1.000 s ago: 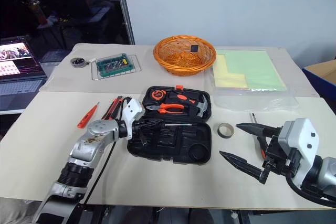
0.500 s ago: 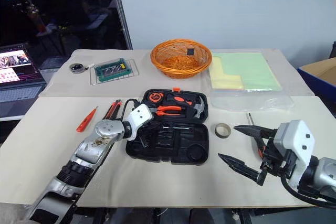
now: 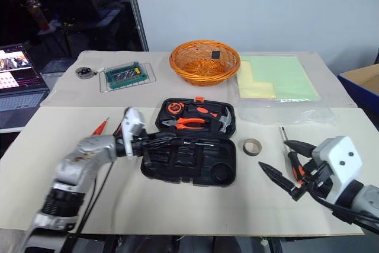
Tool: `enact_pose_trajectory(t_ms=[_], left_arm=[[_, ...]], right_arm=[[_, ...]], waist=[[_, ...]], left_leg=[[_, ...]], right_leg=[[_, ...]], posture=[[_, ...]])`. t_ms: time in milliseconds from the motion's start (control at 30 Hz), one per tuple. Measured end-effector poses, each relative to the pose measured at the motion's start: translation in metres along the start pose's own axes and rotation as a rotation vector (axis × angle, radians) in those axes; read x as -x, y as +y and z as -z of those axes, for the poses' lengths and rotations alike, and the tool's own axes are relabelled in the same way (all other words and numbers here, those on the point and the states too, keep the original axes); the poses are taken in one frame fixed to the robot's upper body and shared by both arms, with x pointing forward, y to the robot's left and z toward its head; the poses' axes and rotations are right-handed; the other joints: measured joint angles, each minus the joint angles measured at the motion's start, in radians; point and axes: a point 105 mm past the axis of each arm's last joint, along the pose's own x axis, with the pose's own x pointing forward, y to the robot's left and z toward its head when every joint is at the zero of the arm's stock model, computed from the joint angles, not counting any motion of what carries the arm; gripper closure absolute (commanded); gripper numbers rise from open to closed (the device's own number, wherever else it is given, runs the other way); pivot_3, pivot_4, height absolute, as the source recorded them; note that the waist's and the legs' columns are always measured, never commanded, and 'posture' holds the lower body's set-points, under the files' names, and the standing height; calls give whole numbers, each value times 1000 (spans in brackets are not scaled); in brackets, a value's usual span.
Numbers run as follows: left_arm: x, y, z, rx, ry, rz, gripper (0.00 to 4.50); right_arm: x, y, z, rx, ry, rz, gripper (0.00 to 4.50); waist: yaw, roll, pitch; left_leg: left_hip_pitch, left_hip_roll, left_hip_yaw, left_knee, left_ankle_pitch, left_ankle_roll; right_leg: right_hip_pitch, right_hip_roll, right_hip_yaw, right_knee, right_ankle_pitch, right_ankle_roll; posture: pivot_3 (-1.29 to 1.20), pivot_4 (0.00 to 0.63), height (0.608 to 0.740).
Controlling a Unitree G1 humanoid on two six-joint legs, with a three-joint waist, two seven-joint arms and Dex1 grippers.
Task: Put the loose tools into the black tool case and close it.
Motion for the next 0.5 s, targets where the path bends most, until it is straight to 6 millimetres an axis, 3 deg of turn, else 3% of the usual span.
enact_pose_trajectory(t_ms=[67,167,300,367,500], left_arm=[[10,-6,-9,-15,-1,32,2174],[28,-35,-20,-32,66,188,1233],[29,-58,-33,-71,68,282,13],[28,-63,-35,-65,72,298,13],[22,-72,-43,-78,64,310,0]], right_arm=[[5,-10,9,14,84,78,0],[9,-35,39,-67,309,188,0],[-9,-50,64,-193,439,206,0],[-19,-57,68,-241,463,212,0],[-40,-69,84,-282,550,224,961]], waist=[[3,1,-1],[5,-3,2],[1,-1,2],[-3,-1,2],[-9,-1,3]], left_leg=[[2,-1,0,-1,0,0],[3,2,3,-1,0,0],[4,6,11,-1,0,1],[4,6,12,-1,0,1],[3,6,14,-1,-1,2]], right_leg=[[2,0,0,-1,0,0],[4,1,0,-3,-4,5],[4,0,2,-3,-4,5],[3,1,2,-2,-4,5],[2,3,4,-2,-2,0]], posture=[[0,150,740],[0,150,740],[0,150,740],[0,150,740],[0,150,740]])
